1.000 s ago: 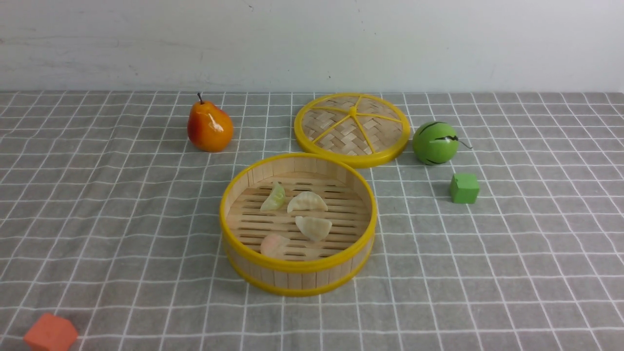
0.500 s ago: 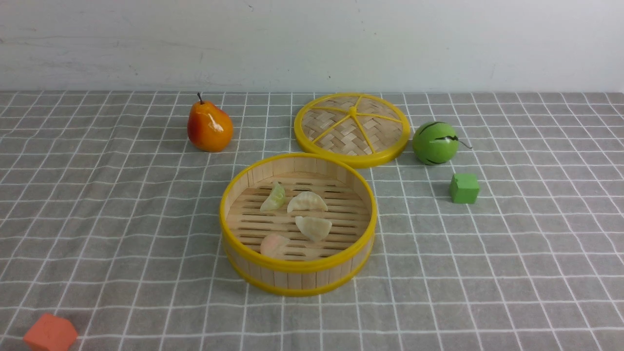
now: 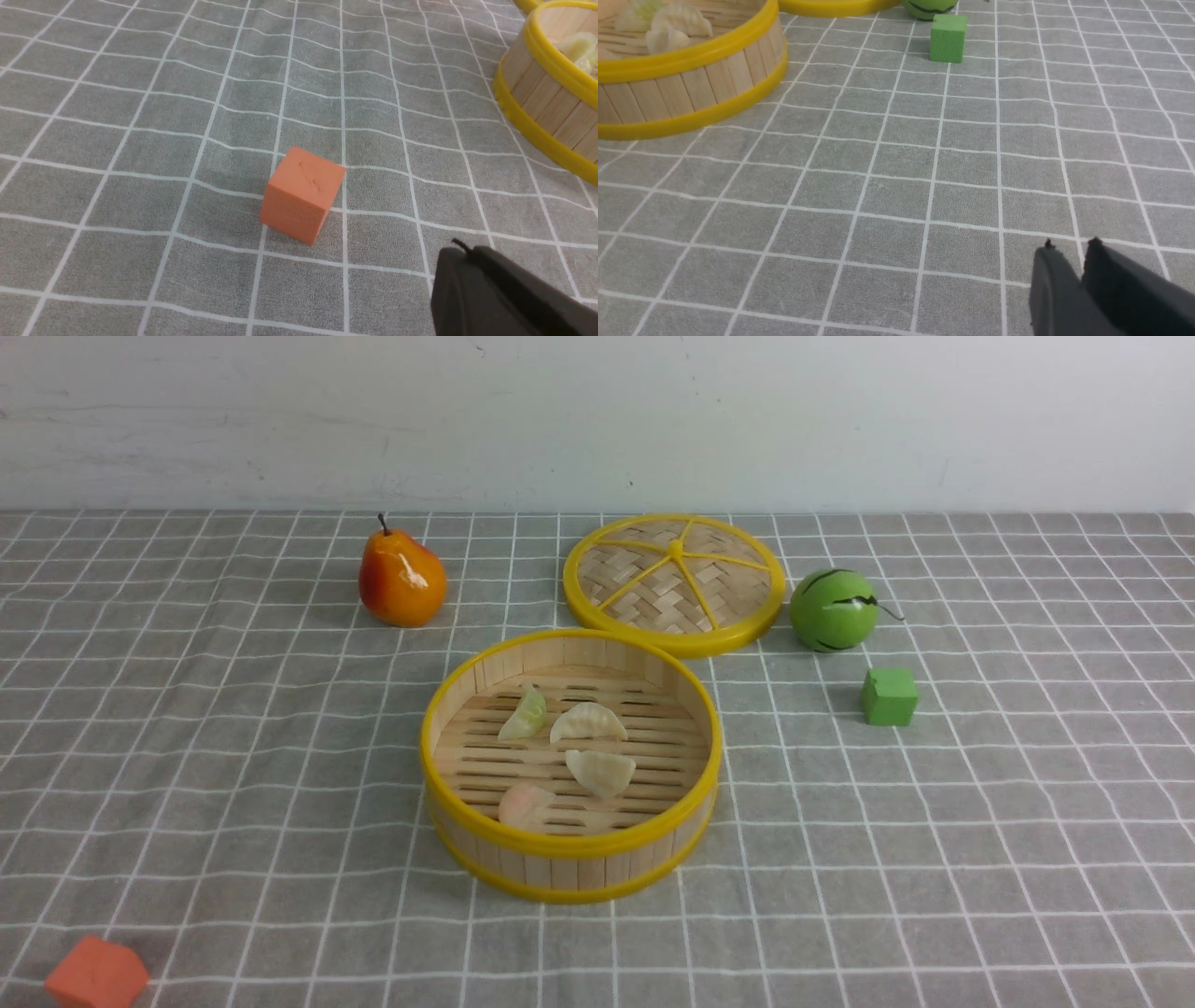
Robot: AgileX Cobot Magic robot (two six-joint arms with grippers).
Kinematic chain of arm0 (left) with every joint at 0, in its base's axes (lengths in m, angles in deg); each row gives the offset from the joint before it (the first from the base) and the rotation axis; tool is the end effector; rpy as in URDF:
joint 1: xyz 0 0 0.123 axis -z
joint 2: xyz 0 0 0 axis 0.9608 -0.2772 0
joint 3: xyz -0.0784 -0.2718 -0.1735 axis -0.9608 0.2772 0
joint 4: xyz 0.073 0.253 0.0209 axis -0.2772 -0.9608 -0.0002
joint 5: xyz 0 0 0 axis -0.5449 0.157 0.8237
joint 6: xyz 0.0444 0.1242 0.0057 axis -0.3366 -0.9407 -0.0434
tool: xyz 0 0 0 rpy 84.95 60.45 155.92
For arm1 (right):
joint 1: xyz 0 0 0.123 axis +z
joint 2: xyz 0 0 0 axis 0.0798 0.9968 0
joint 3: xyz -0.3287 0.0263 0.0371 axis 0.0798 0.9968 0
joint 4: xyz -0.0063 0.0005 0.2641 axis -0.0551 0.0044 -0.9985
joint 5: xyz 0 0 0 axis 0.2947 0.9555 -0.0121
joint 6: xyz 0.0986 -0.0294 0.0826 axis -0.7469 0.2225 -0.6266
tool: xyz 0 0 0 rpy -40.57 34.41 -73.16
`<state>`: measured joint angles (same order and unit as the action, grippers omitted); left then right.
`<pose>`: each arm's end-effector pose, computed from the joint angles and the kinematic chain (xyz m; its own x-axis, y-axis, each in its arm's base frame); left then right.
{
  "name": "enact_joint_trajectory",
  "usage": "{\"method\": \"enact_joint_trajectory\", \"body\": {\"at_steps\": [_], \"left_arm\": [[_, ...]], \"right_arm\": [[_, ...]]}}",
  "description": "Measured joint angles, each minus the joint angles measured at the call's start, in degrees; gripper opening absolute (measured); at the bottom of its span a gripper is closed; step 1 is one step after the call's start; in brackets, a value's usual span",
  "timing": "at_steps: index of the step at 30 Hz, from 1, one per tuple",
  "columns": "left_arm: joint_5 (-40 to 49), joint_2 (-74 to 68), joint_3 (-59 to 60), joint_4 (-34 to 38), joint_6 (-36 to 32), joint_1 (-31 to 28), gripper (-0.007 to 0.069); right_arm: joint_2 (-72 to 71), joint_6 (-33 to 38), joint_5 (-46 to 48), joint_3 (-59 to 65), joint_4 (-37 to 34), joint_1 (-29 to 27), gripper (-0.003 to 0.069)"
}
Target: Put the dumplings into the steamer on the table with the grey tablecloth.
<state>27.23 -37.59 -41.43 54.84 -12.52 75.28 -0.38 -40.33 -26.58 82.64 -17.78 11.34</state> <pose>0.0561 -0.0008 0.1535 -0.3219 -0.2172 -0.9215 -0.0538 0.9760 -0.2112 0.0561 0.0110 0.1614 -0.2944 0.0096 -0.9556 -0.1363 0.9893 0.0520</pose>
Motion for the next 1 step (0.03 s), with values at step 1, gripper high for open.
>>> {"method": "enact_joint_trajectory", "body": {"at_steps": [1], "left_arm": [[0.0,0.0,0.0,0.0,0.0,0.0,-0.0011]], "right_arm": [[0.0,0.0,0.0,0.0,0.0,0.0,0.0105]]}}
